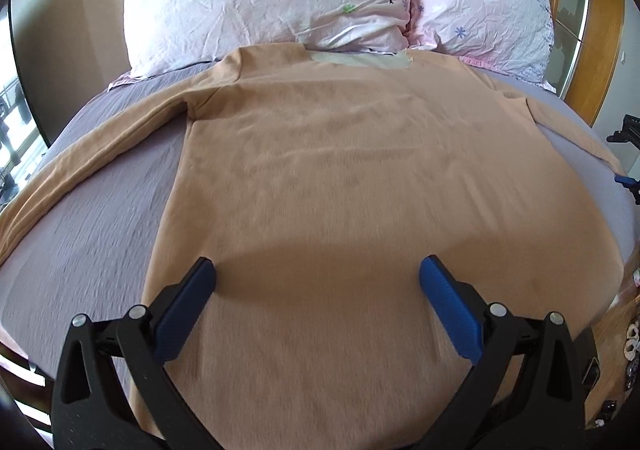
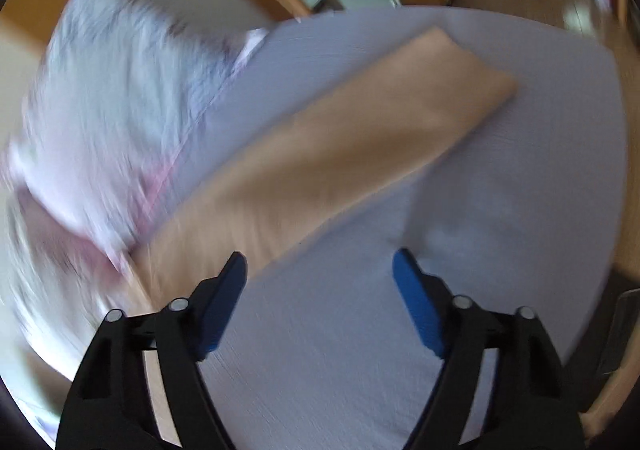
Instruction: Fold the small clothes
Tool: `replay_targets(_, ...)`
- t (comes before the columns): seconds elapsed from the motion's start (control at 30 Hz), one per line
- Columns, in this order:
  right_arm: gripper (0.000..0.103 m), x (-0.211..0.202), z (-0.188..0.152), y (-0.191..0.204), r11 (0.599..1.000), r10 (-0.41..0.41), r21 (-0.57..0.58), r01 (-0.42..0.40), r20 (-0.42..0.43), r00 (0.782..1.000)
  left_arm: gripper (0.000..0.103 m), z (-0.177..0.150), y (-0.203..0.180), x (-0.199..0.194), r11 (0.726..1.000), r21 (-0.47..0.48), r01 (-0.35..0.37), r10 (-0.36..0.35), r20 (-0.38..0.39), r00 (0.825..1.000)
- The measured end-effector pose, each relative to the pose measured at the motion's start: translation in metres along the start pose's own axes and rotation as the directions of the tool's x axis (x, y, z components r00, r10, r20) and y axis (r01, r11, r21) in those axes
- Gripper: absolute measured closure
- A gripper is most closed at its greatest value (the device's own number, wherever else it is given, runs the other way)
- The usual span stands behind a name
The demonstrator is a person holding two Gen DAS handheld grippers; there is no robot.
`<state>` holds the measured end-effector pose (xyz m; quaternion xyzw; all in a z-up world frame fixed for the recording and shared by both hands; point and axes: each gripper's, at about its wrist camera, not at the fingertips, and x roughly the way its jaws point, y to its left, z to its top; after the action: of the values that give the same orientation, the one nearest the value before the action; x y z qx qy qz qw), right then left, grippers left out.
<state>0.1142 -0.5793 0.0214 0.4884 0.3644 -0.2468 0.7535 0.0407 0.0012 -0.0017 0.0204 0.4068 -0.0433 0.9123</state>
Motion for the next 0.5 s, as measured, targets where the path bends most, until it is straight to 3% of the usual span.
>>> replay_targets(0.07, 0.029, 0.007, 0.012, -0.008, 0.996, 0.047, 0.076, -0.048, 0.017, 0.999, 0.002, 0.003, 0.001, 0.003, 1.000, -0.001, 0.007, -0.007, 0.005, 1.000)
replay_targets(0.13, 0.039, 0.015, 0.021, -0.016, 0.989, 0.062, 0.132, -0.069, 0.060, 0.996, 0.002, 0.006, 0.003, 0.006, 1.000, -0.004, 0.018, -0.018, 0.008, 1.000)
replay_targets(0.2, 0.072, 0.017, 0.029, -0.027, 0.983, 0.054, 0.168, -0.067, 0.083, 0.995, 0.002, 0.010, 0.005, 0.008, 0.999, -0.006, 0.035, -0.035, 0.008, 0.999)
replay_targets(0.27, 0.094, 0.028, 0.034, -0.033, 0.979, 0.042, 0.196, -0.059, 0.088, 0.995, 0.002, 0.013, 0.011, 0.008, 0.997, -0.018, 0.076, -0.076, 0.011, 0.997)
replay_targets(0.37, 0.096, 0.025, 0.036, -0.017, 0.992, -0.002, 0.123, -0.013, 0.121, 0.993, 0.002, 0.015, 0.024, 0.006, 0.983, -0.058, 0.176, -0.175, 0.023, 0.984)
replay_targets(0.43, 0.096, 0.009, 0.024, 0.034, 0.997, 0.017, -0.071, -0.003, 0.200, 0.980, 0.002, 0.018, 0.045, 0.004, 0.940, -0.133, 0.315, -0.311, 0.048, 0.949)
replay_targets(0.5, 0.097, -0.007, 0.000, 0.079, 0.971, 0.106, -0.232, -0.053, 0.222, 0.969, 0.002, 0.020, 0.073, 0.004, 0.859, -0.230, 0.458, -0.448, 0.101, 0.889)
